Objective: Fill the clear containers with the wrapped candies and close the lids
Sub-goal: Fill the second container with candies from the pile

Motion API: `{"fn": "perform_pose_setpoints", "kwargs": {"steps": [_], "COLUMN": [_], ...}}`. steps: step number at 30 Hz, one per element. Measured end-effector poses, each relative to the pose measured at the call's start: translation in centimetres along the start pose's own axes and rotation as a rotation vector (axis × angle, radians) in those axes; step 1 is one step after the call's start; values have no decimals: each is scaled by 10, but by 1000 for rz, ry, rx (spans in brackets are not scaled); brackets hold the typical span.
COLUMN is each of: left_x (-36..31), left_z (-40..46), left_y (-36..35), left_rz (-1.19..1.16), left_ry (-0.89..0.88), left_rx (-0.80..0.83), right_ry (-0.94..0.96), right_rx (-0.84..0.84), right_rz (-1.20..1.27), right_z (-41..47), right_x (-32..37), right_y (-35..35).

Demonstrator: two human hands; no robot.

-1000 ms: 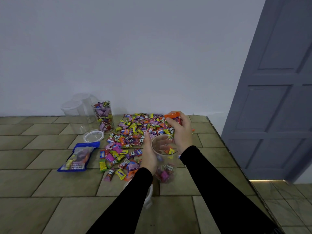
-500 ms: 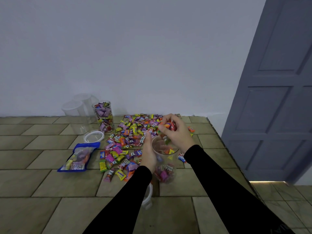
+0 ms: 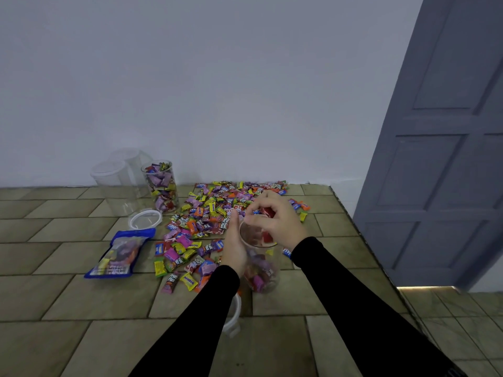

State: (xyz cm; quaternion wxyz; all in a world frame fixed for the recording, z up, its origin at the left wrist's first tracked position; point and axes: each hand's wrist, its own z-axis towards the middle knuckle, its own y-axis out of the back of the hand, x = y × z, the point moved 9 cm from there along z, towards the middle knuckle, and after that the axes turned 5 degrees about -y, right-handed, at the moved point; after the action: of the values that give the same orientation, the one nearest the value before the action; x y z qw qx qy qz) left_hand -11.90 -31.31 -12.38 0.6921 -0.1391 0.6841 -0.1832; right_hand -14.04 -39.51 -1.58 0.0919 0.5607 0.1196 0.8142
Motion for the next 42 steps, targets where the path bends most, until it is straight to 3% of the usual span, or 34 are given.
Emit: {"fn": "perform_pose_setpoints", "kwargs": {"steps": [6,11,15,19,21,23,24,28,34,42], "left_x": [-1,-7,-31,-64,-76,-76,-68,-46,-29,-18], "left_z": [-4,-7,-5,-10,-14,-16,-17,-32,-33,-22], "left_y": [-7,-15,9,50,69,91,106,149,177,181], "left_rz": [-119,-55,156,548,908,1279,1402,1508,1615,1641], "left_ry": [25,49,-50,-240,-346,-383,-318,-59,102,118], "left_rx": [23,102,34,-51,-98,-158,-157,-139,-21,54], "right_ry": [26,27,119,260,293,234,152,-224,-317,-390], "right_rx": [13,-30,-91,-62,35,156,217,404,301,179], "right_rz": [-132,-197,-347,-386,-381,-421,-468,-708,-780,-790], "right_z": [-6,-7,-3,-10,-15,-13,-10,-8,-3,-4], "right_x": [7,13,33,66,67,48,30,-47,-101,-133], "right_y": [-2,2,-3,-46,-80,-113,-127,-155,-154,-144]}}
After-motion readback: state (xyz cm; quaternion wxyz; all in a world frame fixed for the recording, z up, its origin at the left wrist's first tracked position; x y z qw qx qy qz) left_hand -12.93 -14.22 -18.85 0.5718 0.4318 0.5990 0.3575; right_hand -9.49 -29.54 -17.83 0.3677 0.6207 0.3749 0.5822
